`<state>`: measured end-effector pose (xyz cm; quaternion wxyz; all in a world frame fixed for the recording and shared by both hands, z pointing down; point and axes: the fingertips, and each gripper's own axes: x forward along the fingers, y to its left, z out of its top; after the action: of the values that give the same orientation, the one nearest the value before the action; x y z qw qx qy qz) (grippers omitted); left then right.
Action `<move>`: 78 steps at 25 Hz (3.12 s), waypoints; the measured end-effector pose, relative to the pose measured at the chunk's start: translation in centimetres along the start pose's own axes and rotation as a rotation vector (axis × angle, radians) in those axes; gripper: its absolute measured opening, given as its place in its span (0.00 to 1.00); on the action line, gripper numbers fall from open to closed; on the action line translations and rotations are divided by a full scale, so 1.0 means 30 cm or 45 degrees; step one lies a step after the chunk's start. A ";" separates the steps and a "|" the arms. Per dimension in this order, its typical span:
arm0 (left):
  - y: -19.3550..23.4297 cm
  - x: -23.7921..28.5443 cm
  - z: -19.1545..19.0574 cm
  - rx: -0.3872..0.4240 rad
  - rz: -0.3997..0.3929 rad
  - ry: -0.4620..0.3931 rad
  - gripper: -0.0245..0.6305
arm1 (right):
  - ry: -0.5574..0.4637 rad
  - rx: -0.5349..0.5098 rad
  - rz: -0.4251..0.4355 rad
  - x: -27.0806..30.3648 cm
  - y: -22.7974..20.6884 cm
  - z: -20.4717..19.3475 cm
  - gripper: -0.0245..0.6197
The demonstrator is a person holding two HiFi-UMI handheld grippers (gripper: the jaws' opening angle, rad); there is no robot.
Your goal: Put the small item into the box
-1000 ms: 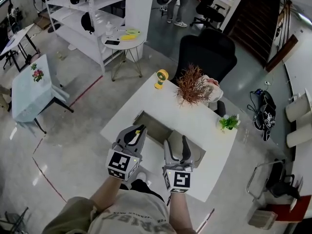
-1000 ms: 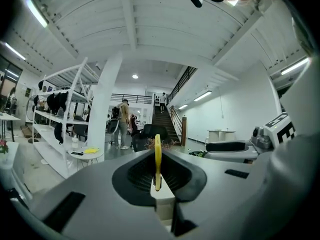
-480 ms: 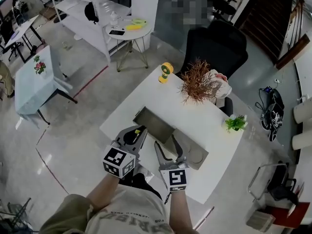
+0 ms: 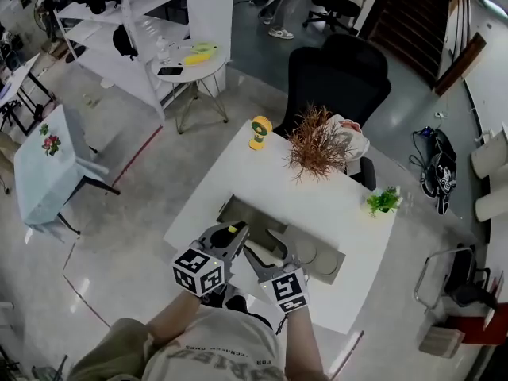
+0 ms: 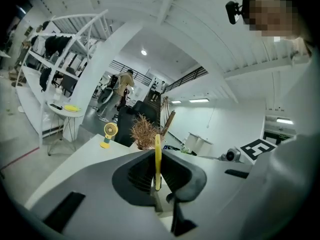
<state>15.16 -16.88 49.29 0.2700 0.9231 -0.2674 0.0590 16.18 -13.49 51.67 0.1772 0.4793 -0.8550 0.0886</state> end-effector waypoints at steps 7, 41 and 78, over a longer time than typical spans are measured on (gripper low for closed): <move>0.067 0.044 -0.006 -0.108 -0.116 0.059 0.08 | 0.131 0.014 0.067 0.114 -0.003 -0.047 0.43; 0.204 0.142 -0.111 -0.317 -0.285 0.266 0.09 | 0.434 0.022 0.158 0.242 -0.025 -0.167 0.13; 0.445 0.059 -0.249 0.360 -0.069 0.603 0.55 | 1.112 -0.073 0.293 0.357 -0.148 -0.521 0.13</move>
<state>9.91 -23.21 62.30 0.1948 0.9189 -0.1614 0.3026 18.25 -19.23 70.16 0.5237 0.2937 -0.7499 0.2778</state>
